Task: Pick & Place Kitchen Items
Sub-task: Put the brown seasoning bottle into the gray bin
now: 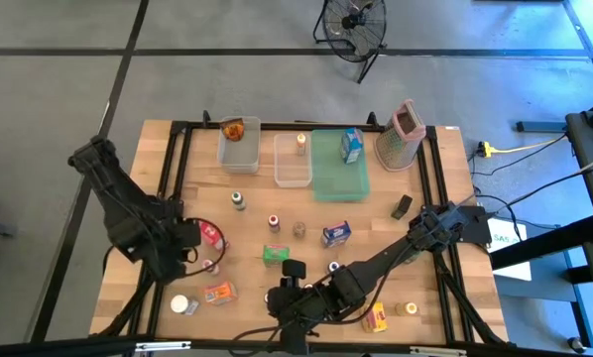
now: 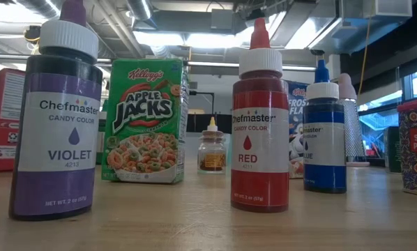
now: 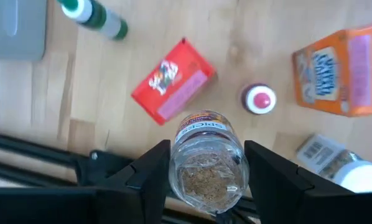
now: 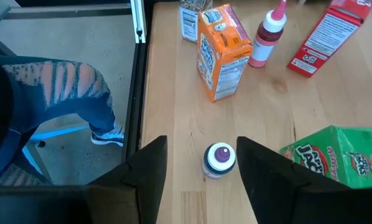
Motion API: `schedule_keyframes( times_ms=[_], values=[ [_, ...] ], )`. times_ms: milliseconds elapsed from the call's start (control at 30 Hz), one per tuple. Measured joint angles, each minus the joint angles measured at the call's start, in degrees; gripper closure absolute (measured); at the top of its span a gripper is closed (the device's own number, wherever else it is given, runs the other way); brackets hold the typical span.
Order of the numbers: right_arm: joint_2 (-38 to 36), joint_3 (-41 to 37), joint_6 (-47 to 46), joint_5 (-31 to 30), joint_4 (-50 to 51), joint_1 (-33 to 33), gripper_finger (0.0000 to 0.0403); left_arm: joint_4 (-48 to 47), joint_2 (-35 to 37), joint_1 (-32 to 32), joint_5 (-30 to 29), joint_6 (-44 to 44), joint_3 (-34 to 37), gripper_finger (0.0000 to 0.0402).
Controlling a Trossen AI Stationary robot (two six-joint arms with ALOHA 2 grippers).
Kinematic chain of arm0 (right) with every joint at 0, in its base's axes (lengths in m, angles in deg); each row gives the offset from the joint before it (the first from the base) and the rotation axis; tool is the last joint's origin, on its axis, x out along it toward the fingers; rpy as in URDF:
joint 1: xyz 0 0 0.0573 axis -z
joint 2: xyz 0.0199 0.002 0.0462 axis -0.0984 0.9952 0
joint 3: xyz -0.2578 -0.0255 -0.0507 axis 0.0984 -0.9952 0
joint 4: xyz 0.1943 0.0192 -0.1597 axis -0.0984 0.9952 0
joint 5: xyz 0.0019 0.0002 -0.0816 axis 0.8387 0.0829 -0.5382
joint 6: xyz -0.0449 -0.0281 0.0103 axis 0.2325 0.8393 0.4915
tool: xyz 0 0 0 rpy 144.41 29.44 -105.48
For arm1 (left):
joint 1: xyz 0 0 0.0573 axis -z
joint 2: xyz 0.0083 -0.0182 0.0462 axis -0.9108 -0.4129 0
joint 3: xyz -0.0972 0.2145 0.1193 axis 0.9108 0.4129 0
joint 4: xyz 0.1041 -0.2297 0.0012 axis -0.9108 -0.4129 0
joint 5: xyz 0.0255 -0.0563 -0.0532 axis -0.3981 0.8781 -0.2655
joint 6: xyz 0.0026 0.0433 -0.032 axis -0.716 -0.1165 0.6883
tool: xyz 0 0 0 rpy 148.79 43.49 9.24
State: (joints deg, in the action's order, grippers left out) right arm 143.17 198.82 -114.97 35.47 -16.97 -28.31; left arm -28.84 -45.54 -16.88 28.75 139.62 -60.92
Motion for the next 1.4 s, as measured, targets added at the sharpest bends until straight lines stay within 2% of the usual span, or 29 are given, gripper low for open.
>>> schedule_keyframes(
  times_ms=[133,300,433,567,700,867,1033,1233,1400],
  values=[
    [0.0,0.0,1.2,0.0,0.1,-0.2,0.0208,0.0,1.8,-2.3,-2.7,-3.6,-1.9,0.0223],
    [0.0,0.0,4.1,0.0,-0.1,-0.4,0.0208,0.0,4.0,-8.9,-5.6,-11.5,-4.2,0.0223],
    [0.0,0.0,6.3,-0.1,-0.1,-0.3,0.0208,0.0,5.6,-16.7,-8.0,-20.9,-5.8,0.0223],
    [0.0,0.0,7.7,-1.0,-0.1,-0.1,0.0208,-0.1,7.3,-27.7,-8.1,-30.4,-6.8,0.0223],
    [0.0,0.0,9.4,-1.1,-0.1,0.3,0.0208,-0.1,7.3,-39.6,-5.7,-40.3,-7.0,0.0223],
    [-0.1,0.0,13.0,-0.1,0.0,1.1,0.0208,2.5,5.6,-55.7,1.3,-53.0,-7.0,0.0223],
    [-0.4,0.0,16.5,5.1,0.5,2.1,0.0208,6.6,2.2,-70.2,7.5,-64.9,-7.0,0.0223],
    [-1.5,0.1,17.2,7.1,5.6,2.4,0.0208,12.0,-4.5,-85.5,13.7,-73.3,-7.0,0.0223],
    [-1.6,0.1,17.6,7.2,10.0,2.5,0.0208,16.3,-11.2,-93.2,16.7,-75.9,-7.0,0.0223]
  ],
)
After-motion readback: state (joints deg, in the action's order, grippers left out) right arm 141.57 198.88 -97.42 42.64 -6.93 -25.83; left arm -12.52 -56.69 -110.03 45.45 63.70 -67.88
